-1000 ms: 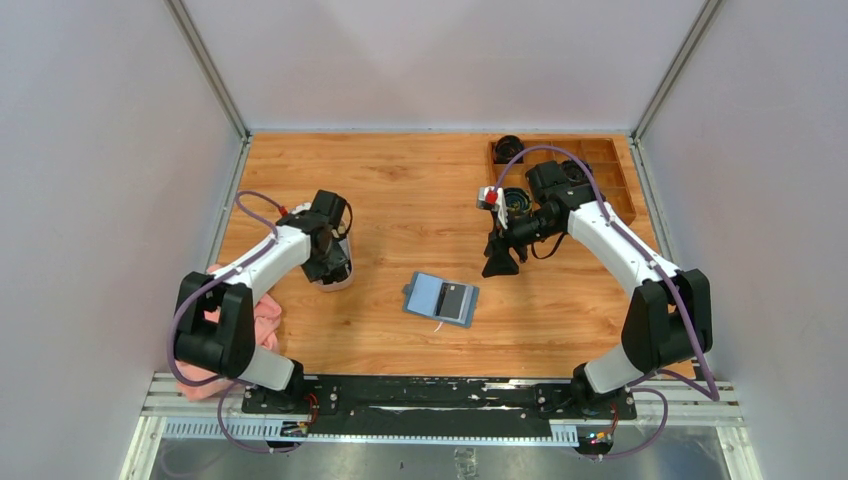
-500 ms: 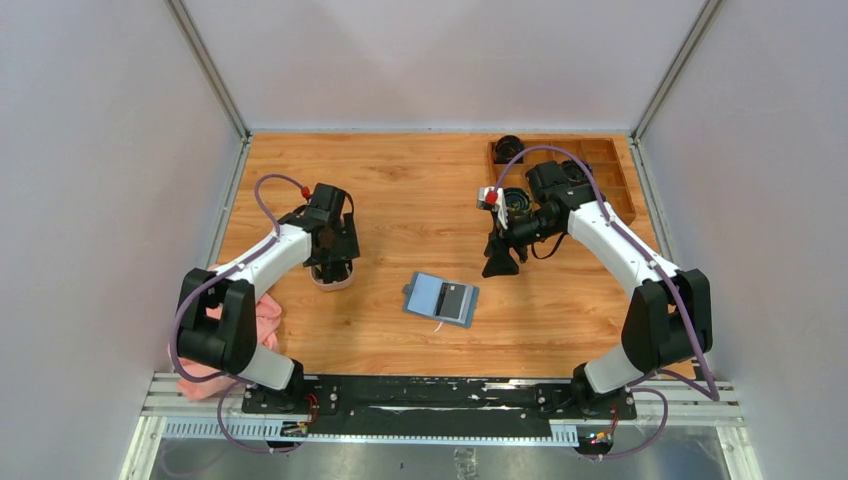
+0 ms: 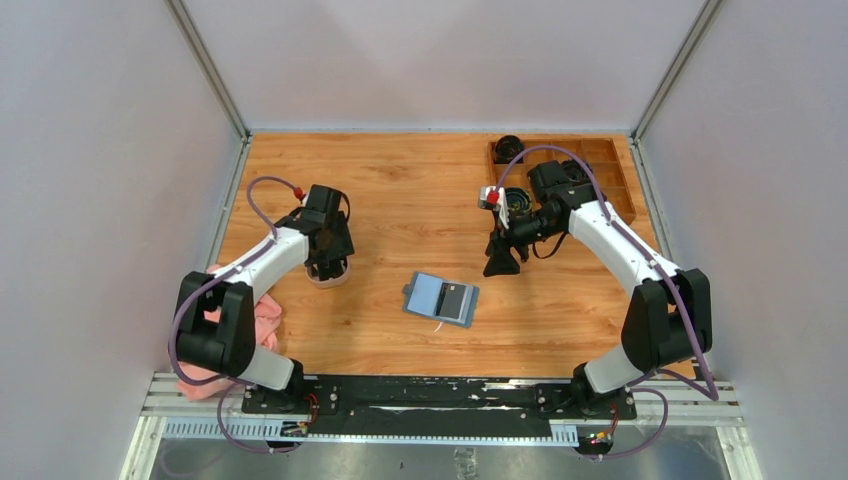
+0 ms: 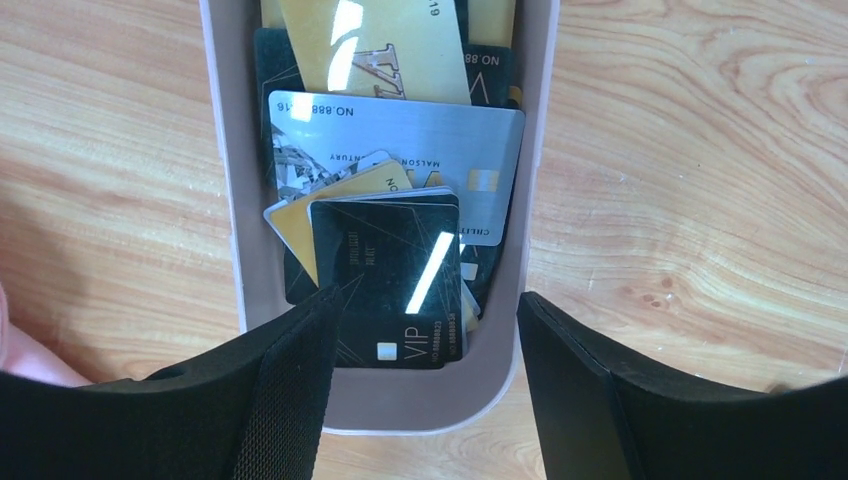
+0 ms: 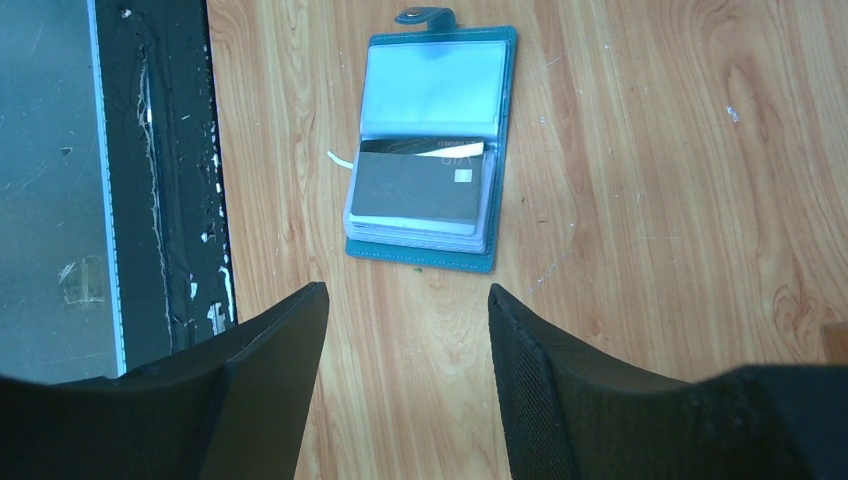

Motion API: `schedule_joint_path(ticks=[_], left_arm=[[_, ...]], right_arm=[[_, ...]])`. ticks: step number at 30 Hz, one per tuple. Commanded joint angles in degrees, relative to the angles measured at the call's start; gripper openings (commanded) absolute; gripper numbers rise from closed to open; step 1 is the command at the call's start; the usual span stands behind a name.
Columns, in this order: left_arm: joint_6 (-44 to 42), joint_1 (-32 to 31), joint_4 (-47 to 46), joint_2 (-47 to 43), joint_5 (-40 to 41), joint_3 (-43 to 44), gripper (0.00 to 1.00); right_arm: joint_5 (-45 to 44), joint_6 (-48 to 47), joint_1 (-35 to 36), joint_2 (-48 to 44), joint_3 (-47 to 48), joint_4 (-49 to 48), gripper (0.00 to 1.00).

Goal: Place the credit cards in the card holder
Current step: Pick up the credit card from the storage box.

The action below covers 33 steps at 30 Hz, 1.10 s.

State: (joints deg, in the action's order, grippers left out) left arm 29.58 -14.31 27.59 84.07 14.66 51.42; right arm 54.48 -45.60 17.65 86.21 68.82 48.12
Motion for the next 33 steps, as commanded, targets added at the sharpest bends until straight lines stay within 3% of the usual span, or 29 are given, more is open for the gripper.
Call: schedule_joint_path(ticks=[1, 11, 25, 33], left_arm=[[1.16, 0.86, 0.36, -3.42, 3.18, -2.74, 0.69], [-3.76, 1.42, -4.12, -11.73, 2.69, -5.73, 0.80], [-4.21, 4.54, -5.62, -2.18, -1.76, -5.78, 0.74], [-2.70, 4.72, -7.15, 2.67, -3.11, -6.23, 0.81]], right_arm=[[1.26, -1.37, -0.91, 0.62, -0.44, 1.96, 0.64], [1.57, -1.68, -1.00, 0.75, -0.39, 2.29, 0.64], [1.77, -2.03, -0.96, 0.98, -0.35, 2.62, 0.64], [1.95, -2.26, -0.95, 1.32, -0.26, 2.86, 0.64]])
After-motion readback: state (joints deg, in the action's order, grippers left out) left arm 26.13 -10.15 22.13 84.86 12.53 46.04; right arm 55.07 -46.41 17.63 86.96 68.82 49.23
